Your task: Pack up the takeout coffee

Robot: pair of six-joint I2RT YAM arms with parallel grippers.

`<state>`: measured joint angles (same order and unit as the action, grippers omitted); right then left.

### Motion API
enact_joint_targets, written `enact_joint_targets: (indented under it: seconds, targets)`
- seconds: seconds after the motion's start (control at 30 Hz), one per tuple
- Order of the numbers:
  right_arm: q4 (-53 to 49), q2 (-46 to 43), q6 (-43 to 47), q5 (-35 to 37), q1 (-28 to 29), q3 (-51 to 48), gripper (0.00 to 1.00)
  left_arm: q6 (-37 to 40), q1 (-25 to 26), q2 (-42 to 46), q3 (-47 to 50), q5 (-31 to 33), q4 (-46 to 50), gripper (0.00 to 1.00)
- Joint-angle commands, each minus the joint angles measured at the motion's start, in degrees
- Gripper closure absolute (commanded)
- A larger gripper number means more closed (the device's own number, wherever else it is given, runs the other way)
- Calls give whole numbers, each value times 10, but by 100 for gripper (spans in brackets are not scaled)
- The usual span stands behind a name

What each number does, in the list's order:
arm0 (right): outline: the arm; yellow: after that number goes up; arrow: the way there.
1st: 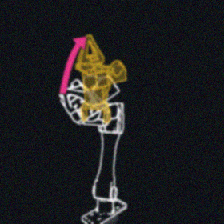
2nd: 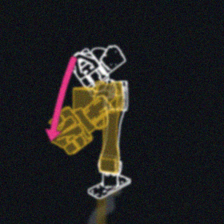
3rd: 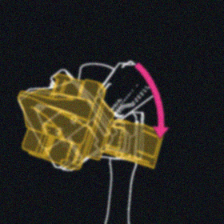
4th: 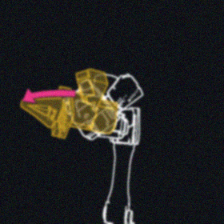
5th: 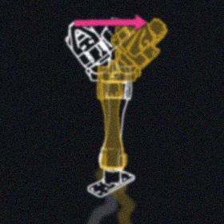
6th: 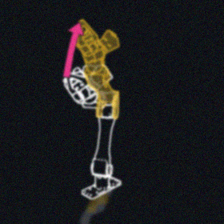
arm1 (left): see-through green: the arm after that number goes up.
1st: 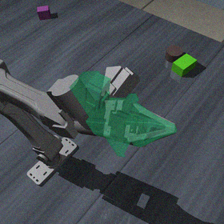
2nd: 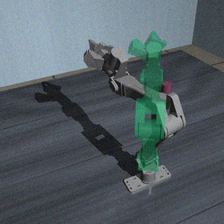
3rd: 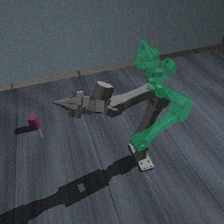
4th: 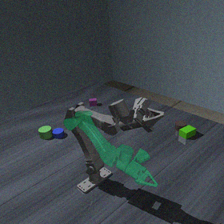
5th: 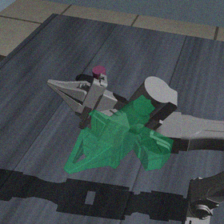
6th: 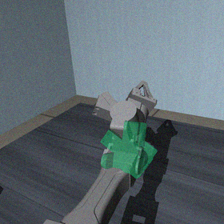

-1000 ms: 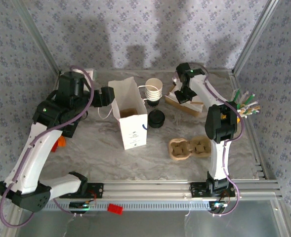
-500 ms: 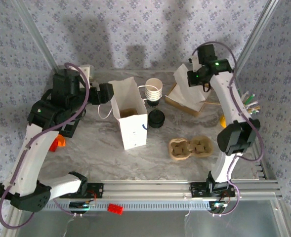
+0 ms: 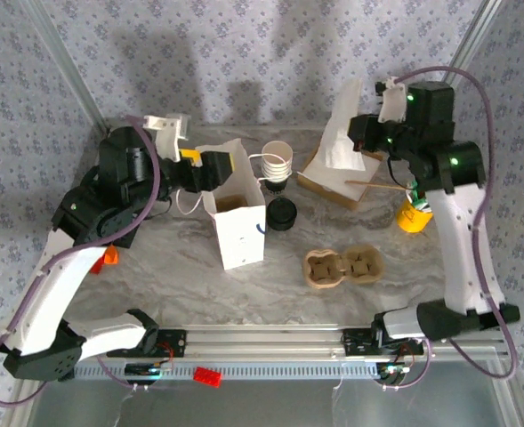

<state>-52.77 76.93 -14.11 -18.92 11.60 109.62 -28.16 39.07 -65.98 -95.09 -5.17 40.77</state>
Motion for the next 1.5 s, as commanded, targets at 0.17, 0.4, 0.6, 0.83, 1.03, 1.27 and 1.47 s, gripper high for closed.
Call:
enact_joint_targets:
  seconds: [0.17,0.4,0.6,0.83,1.03,1.27,1.47]
  targets:
    - [47,-56,-74,-150,11,9,100,47,97,-62,-21,-61,-184,0]
    - [72,-50,-106,-225,17,30,100,115,100,-96,-68,-120,-166,1]
    - [118,-44,-139,-241,25,26,100,185,132,-67,-29,-88,-130,1]
    - [133,-21,-138,-268,51,26,100,219,132,-74,-21,-23,-119,1]
    - [102,-4,-110,-310,57,32,100,262,131,-112,-69,-40,-100,1]
    - [37,20,-65,-371,47,65,100,300,131,-124,-127,-109,-24,0]
    - [10,29,-34,-420,57,82,100,297,107,-129,-132,-113,14,1]
